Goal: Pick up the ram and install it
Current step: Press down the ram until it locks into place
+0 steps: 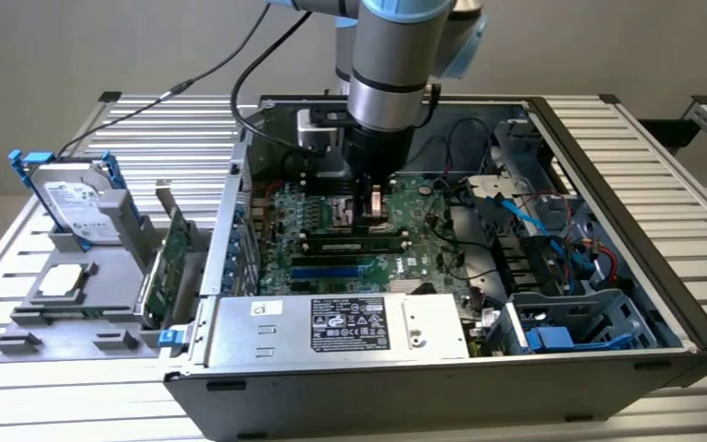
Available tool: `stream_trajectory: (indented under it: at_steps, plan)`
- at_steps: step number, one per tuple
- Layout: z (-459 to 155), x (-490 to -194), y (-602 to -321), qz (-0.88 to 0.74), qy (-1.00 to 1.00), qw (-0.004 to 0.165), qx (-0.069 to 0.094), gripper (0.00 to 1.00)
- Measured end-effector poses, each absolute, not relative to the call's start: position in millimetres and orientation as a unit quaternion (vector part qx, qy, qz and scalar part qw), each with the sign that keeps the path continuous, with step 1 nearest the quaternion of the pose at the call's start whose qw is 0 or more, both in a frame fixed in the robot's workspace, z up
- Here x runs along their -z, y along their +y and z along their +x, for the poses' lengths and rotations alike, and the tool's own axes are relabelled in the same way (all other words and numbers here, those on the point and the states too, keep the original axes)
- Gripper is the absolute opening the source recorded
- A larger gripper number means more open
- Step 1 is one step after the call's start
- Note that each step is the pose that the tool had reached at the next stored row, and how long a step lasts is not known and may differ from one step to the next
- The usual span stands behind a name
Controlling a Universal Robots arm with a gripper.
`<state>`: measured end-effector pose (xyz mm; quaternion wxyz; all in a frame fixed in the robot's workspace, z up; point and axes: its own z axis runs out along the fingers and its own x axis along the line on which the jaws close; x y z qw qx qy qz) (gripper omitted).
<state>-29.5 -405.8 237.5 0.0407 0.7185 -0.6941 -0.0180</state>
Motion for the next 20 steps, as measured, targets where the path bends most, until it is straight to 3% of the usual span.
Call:
stream_trajectory:
  at_steps: [20]
  plan:
    - [-29.5, -241.9, -405.9, 0.718, -0.694, 0.042, 0.019, 0.11]
